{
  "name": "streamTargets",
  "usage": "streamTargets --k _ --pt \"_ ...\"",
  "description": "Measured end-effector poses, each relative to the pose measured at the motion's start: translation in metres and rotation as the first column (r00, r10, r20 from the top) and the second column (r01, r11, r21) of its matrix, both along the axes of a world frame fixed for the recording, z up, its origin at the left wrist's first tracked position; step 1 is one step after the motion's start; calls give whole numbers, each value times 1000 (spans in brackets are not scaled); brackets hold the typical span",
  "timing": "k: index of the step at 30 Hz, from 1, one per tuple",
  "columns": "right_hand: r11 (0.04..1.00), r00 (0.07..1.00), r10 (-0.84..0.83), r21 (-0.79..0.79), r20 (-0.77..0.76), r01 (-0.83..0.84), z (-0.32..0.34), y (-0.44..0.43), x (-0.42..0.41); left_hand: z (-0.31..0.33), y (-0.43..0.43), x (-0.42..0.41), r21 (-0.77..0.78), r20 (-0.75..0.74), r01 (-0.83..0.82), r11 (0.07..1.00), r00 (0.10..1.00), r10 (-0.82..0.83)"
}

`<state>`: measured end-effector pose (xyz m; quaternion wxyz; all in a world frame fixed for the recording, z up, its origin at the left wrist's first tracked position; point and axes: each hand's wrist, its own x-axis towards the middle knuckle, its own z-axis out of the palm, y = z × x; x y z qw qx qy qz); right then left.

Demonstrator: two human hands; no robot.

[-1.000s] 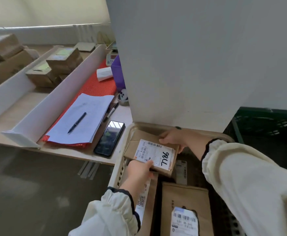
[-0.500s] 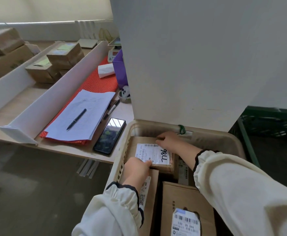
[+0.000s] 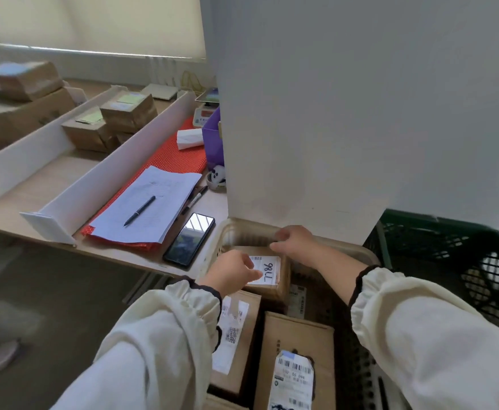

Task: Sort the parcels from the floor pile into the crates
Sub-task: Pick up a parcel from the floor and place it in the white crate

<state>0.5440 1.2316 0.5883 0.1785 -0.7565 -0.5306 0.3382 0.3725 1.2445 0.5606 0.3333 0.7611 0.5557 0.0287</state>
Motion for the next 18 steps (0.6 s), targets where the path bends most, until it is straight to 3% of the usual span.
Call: streamTargets --k 5,9,12,15,18 --pt "989 989 146 -12 28 -145 77 -43 -7 93 -12 4 168 -143 288 943 953 -266" --pt "978 974 209 -33 86 -207 118 -90 -12 141 -33 -6 194 -155 287 938 953 -260" --pt "981 981 191 -45 30 -189 113 -131 -14 141 -55 -19 197 -146 307 931 948 -282" --pt "997 993 41 -65 -107 -48 71 -172 -12 114 -79 -34 162 -169 332 929 937 -305" --pt "948 935 -281 -216 -215 235 -1 -217 -15 74 -108 -48 74 -188 336 939 929 -318"
